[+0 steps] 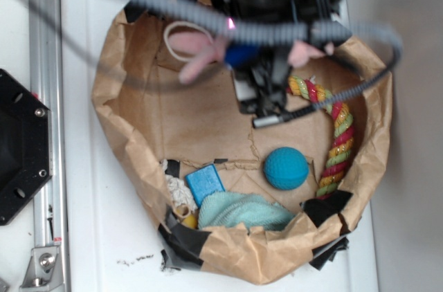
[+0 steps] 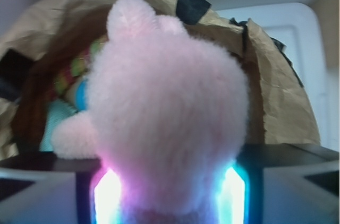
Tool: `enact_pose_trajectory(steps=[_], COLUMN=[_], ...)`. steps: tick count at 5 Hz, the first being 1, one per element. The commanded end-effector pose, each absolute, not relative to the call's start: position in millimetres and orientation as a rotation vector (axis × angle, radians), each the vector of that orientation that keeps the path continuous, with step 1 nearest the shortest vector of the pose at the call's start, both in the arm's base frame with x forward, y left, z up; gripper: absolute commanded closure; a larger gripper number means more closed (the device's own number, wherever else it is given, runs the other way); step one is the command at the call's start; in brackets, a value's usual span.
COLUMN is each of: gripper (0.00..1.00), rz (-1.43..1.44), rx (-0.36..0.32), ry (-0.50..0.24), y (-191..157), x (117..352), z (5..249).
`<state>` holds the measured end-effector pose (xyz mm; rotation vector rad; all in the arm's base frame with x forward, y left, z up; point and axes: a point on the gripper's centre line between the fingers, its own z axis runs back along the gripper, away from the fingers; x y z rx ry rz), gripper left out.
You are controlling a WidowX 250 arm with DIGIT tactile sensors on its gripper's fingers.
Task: Grab the pink bunny.
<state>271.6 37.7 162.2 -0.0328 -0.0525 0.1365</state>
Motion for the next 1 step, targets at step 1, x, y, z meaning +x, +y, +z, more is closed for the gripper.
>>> enact_pose_trajectory(steps=[1], gripper=[1.0], rz=[0.342], rx=[0.029], ry=[-0.194], y=[30.6], x=[266.1], z=[164.7])
